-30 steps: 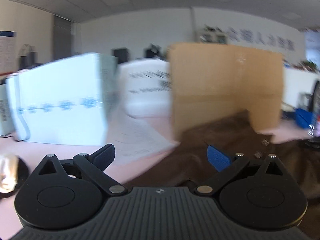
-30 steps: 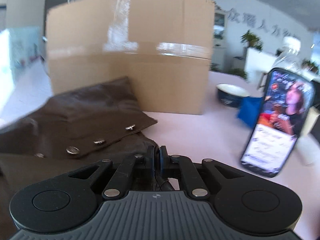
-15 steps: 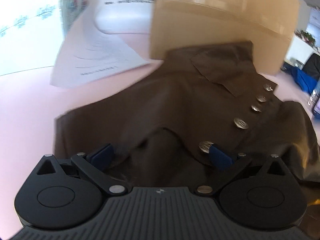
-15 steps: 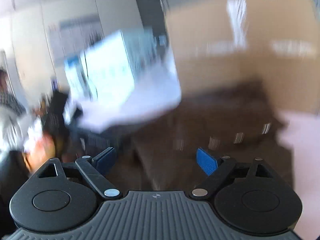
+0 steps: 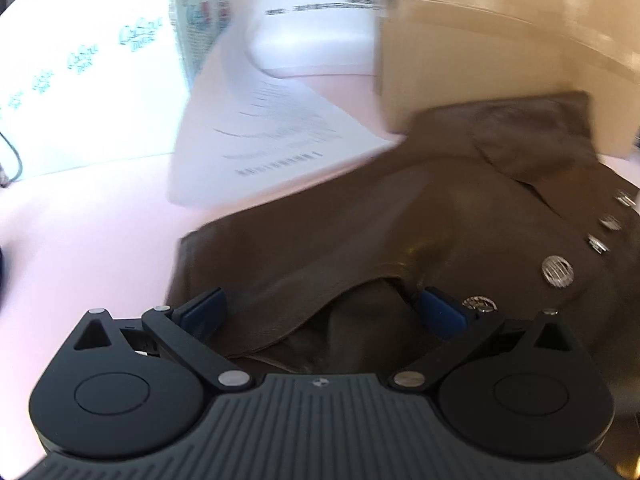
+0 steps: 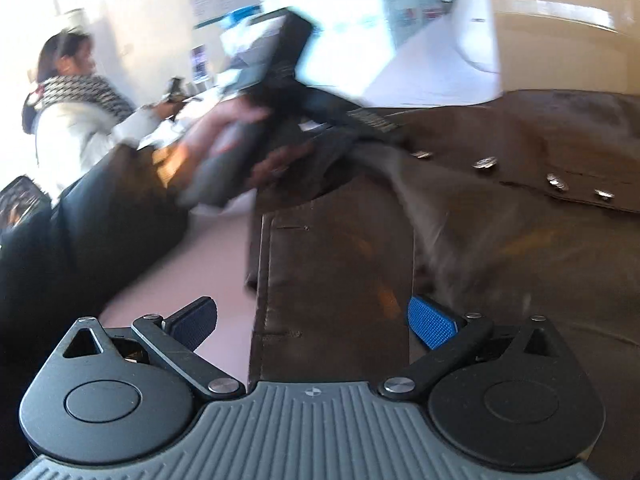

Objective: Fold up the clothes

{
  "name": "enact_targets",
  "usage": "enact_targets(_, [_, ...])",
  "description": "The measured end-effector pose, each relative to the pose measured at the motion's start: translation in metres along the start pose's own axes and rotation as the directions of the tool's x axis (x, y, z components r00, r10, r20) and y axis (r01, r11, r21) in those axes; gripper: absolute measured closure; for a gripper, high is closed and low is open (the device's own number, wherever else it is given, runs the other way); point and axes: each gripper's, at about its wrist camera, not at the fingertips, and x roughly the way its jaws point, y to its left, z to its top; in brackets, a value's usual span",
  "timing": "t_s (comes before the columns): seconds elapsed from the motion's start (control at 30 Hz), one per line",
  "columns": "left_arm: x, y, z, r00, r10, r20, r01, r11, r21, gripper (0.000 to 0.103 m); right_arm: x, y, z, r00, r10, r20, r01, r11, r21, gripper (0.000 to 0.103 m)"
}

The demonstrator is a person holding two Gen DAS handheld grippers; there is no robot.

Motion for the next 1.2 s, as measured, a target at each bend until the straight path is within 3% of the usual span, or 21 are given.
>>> enact_targets(0.07, [0.012,0.003,0.007,0.999,0.047,0.020,-0.047,0.999,-0.001,0.000,0.003,0.006,-0.001,0.999,0.045,-0.003,-0.045,0.999,-0.011,0.000])
enact_targets(0.3, [0.030,0.007,0.018,0.998,0.024,0.052,-0.024,1.000,-0.001,0.000,0.003,0.011,-0.002,0.980,0.200,0.010,-0.200,0.977,0.074,0.000])
enact_targets(0.5, [0.024,0.009,0.012,0.999,0.005,0.053,-0.004,1.000,-0.012,0.000,-0.003,0.022,0.006,0.980,0.200,0.019,-0.200,0.978,0.062,0.000])
enact_targets(0.6, [0.002,0.001,-0.002,0.996,0.006,0.087,-0.010,0.999,0.047,0.000,-0.006,0.023,0.004,0.980,0.197,0.018,-0.198,0.979,0.055,0.000])
enact_targets(0.7, [-0.025,0.001,-0.009,0.991,-0.050,0.126,0.043,0.998,0.053,0.000,-0.007,0.026,0.003,0.982,0.186,0.015,-0.186,0.982,0.041,0.000])
enact_targets(0.83, [-0.062,0.004,-0.014,0.964,-0.224,0.145,0.230,0.973,-0.022,0.000,-0.006,0.032,0.002,0.986,0.165,0.012,-0.165,0.986,0.008,0.000])
enact_targets(0.97, [-0.090,-0.003,-0.027,0.897,-0.436,0.079,0.439,0.898,-0.037,0.000,-0.005,0.034,0.002,0.987,0.159,0.010,-0.159,0.987,-0.001,0.000])
enact_targets(1.07, [-0.098,-0.019,-0.043,0.900,-0.435,0.006,0.435,0.900,0.002,0.000,-0.006,0.033,0.000,0.988,0.156,0.010,-0.156,0.988,-0.006,0.000])
enact_targets(1.13, [-0.098,-0.026,-0.056,0.875,-0.482,-0.052,0.483,0.876,0.007,0.000,-0.006,0.032,0.000,0.988,0.155,0.010,-0.155,0.988,-0.009,0.000])
enact_targets(1.2, [-0.100,-0.031,-0.060,0.873,-0.485,-0.055,0.487,0.873,0.029,0.000,-0.007,0.031,-0.002,0.988,0.156,0.010,-0.156,0.988,-0.010,0.000])
